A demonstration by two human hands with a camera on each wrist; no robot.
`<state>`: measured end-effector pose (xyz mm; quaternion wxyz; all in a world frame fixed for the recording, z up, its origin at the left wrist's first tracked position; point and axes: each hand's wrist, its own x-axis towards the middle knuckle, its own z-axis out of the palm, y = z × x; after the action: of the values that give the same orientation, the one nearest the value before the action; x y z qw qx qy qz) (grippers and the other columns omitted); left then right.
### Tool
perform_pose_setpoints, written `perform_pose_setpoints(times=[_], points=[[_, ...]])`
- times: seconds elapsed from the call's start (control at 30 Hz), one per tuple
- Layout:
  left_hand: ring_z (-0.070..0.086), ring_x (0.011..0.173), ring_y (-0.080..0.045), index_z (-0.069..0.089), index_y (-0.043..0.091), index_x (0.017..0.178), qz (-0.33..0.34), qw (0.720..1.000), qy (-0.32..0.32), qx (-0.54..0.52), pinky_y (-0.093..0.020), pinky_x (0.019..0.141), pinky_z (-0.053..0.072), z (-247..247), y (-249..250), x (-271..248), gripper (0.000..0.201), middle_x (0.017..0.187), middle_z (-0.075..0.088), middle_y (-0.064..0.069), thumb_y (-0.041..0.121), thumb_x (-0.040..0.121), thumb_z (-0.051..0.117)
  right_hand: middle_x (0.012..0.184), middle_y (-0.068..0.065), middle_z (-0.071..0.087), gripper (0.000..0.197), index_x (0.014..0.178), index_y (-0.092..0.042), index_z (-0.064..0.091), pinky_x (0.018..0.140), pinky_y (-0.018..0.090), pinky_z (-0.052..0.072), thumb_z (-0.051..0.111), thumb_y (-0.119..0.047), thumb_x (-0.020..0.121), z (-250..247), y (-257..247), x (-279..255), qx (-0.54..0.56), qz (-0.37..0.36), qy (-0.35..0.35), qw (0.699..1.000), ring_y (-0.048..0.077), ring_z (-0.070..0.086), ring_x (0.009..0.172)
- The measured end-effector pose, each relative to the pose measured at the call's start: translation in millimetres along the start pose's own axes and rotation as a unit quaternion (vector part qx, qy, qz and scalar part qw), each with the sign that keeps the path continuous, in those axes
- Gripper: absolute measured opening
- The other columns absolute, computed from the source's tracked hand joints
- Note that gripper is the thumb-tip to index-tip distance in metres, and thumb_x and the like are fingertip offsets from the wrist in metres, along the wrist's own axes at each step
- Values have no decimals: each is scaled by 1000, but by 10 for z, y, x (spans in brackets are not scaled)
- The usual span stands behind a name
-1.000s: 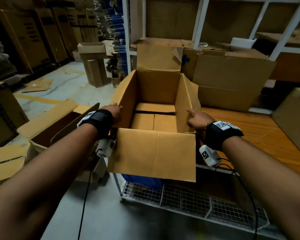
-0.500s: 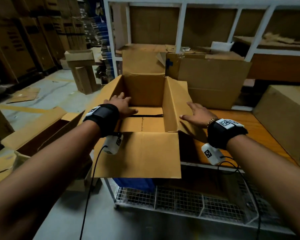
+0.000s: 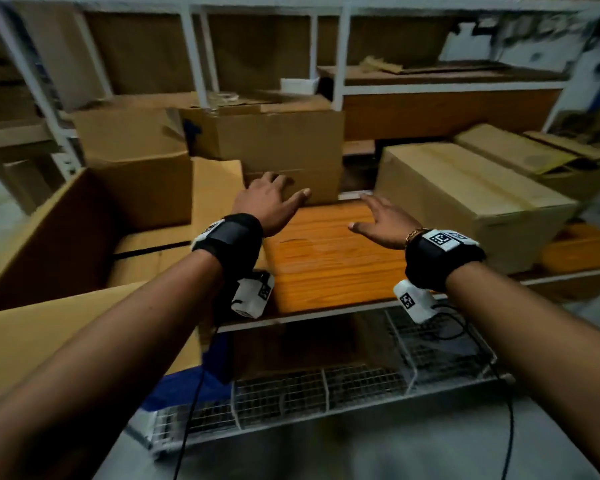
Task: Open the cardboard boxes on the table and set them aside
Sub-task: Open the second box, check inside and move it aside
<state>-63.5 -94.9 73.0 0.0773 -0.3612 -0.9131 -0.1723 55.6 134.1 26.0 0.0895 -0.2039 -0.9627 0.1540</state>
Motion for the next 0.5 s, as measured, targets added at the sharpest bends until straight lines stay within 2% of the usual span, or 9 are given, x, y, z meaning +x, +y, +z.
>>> perform_pose_setpoints(times=[0.17,0.33,0.5], points=[[45,127,-29,45,23,138,21,999,-37,-16,-48,102,41,530,1005,302,72,140,44,-5,73,90,25,160,8,24,82,154,-26,20,112,42,32,55,-60,88,-360,1163,-184,12,50,3,999,32,32,142],[45,128,-30,44,22,140,38,996,-63,-42,-47,103,41,981,1866,581,74,143,41,-7,73,89,26,157,11,28,84,154,-24,23,112,46,34,58,-59,86,-697,2130,-240,21,99,2,995,33,39,137],[44,129,-29,43,20,141,58,993,-91,-49,-41,101,41,1329,2443,866,72,148,38,-8,70,92,27,158,12,27,82,153,-23,25,114,48,30,59,-58,87,-917,2823,-138,27,129,2,991,34,32,141]])
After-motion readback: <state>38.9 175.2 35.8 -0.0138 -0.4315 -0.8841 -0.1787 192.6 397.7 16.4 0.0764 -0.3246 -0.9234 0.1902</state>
